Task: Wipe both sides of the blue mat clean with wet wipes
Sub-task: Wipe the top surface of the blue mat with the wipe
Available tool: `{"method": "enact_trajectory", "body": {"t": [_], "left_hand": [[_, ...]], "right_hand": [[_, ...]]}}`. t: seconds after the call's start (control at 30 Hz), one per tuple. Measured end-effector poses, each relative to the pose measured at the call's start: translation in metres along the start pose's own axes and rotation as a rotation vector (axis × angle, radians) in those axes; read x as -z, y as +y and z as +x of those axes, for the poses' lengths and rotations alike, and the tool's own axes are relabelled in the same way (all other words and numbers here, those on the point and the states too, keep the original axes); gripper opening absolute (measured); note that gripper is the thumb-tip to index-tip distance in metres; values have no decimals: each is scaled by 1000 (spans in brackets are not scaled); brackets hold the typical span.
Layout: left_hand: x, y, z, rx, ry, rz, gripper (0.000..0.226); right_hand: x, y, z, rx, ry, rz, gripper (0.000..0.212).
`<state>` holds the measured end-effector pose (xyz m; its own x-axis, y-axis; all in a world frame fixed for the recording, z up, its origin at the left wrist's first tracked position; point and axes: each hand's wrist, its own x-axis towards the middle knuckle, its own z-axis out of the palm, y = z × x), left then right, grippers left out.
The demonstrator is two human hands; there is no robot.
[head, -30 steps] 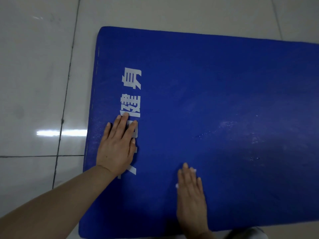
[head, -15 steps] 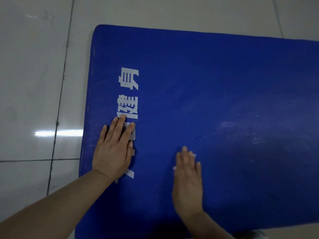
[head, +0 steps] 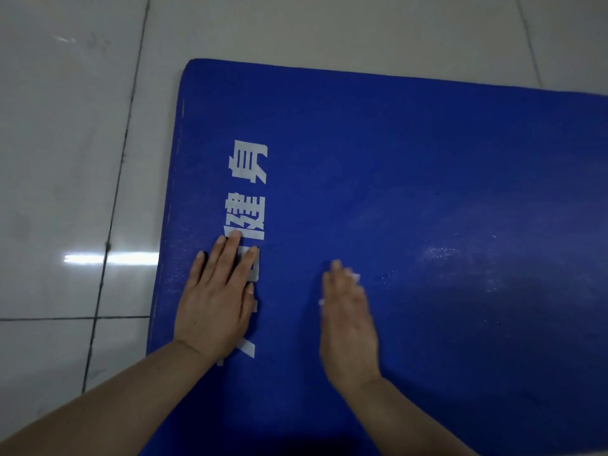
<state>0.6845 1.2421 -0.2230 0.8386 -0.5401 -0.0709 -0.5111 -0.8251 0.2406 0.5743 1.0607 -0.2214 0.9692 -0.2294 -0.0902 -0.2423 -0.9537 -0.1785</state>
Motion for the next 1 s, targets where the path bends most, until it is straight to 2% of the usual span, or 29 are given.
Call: {"method": "enact_trajectory", "body": {"t": [0.07,0.1,0.13,0.23,0.3,0.4,0.47,0.5,0.57,0.63,0.73,0.77,0.9,1.0], "left_hand": [[0,-2,0,-10,24,-43,53],[0,-3,-1,-18,43,-85,51],[-1,-4,-2,-28,71,-144,48],[-1,-7,-5,-66,169,-335,37],[2,-7,-5,-71,210,-397,33],[6,-8,-5,-50,231,-412,32],[7,-8,-4,-43,232,-416,32],[6,-7,-4,-43,234,-422,32],[5,-7,-4,-48,237,-427,32],[4,-7,-4,-52,242,-418,32],[1,-8,-5,-47,239,-396,32],[0,-9,-5,-42,237,-394,32],[0,-9,-6,-40,221,-381,33],[1,-9,-6,-46,215,-367,34]], "right_hand": [[8,37,9,-190,24,-55,46],[12,49,12,-227,12,-79,48],[13,54,15,-237,0,-61,51],[10,34,21,-256,94,-43,44],[1,2,21,-89,84,-13,53],[1,-37,25,58,-16,94,85],[4,-27,32,118,-24,88,84],[7,-14,36,98,-43,46,80],[15,26,45,-87,24,17,66],[25,56,51,-229,7,21,51],[23,53,59,-334,41,87,51],[21,41,60,-299,50,82,54],[4,-23,55,64,-12,28,75],[7,-35,55,195,-37,91,82]]}}
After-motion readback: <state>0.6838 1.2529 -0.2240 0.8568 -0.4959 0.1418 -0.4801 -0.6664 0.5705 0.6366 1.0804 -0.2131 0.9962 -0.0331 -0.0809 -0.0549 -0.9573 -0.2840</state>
